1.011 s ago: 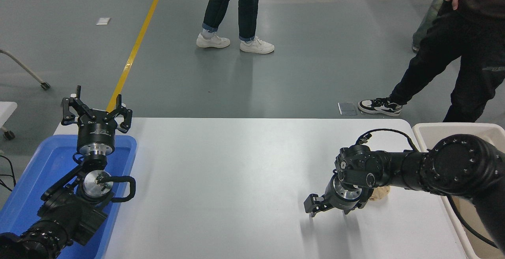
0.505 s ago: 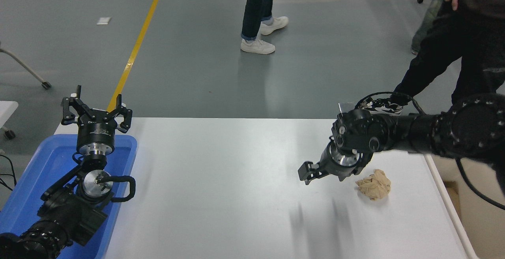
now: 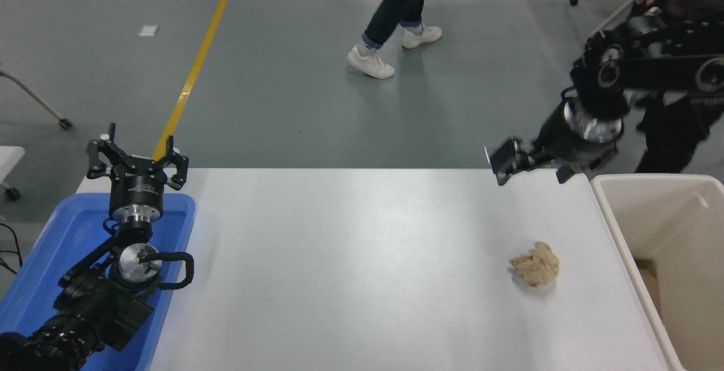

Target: Pick up paper ball place in dustbin

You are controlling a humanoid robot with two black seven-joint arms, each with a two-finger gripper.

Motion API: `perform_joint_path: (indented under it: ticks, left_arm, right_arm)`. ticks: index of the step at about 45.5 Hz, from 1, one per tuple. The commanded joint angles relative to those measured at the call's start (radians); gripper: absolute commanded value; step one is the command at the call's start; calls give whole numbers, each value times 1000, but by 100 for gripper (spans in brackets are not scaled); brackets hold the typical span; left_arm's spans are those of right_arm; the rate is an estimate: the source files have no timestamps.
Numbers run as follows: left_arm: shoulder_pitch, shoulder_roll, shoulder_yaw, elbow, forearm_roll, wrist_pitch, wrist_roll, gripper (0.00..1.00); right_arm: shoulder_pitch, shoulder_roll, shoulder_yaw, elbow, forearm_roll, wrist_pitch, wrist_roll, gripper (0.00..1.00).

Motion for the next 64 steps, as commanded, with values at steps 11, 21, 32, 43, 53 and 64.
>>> perform_joint_path:
  ticks: [11, 21, 32, 43, 53, 64]
  left_arm:
    - [0, 0, 0, 0, 0, 1, 0, 99]
    - [0, 0, 0, 0, 0, -1, 0, 99]
    - [0, 0, 2, 0, 0, -1, 0, 99]
    - [0, 0, 2, 0, 1, -1, 0, 99]
    - [0, 0, 2, 0, 3, -1, 2, 99]
    - [-1, 0, 2, 0, 3, -1, 3, 99]
  right_arm:
    - [198, -76, -122, 148, -7, 34, 1, 100]
    - [156, -76, -125, 142, -45, 34, 1, 100]
    - [-110, -70, -117, 120, -169, -139, 6, 100]
    - [-440, -56, -59, -62, -285, -375, 12, 100]
    - [-681, -12, 93, -188, -288, -377, 10, 100]
    - [-819, 52, 186, -288, -291, -443, 10, 100]
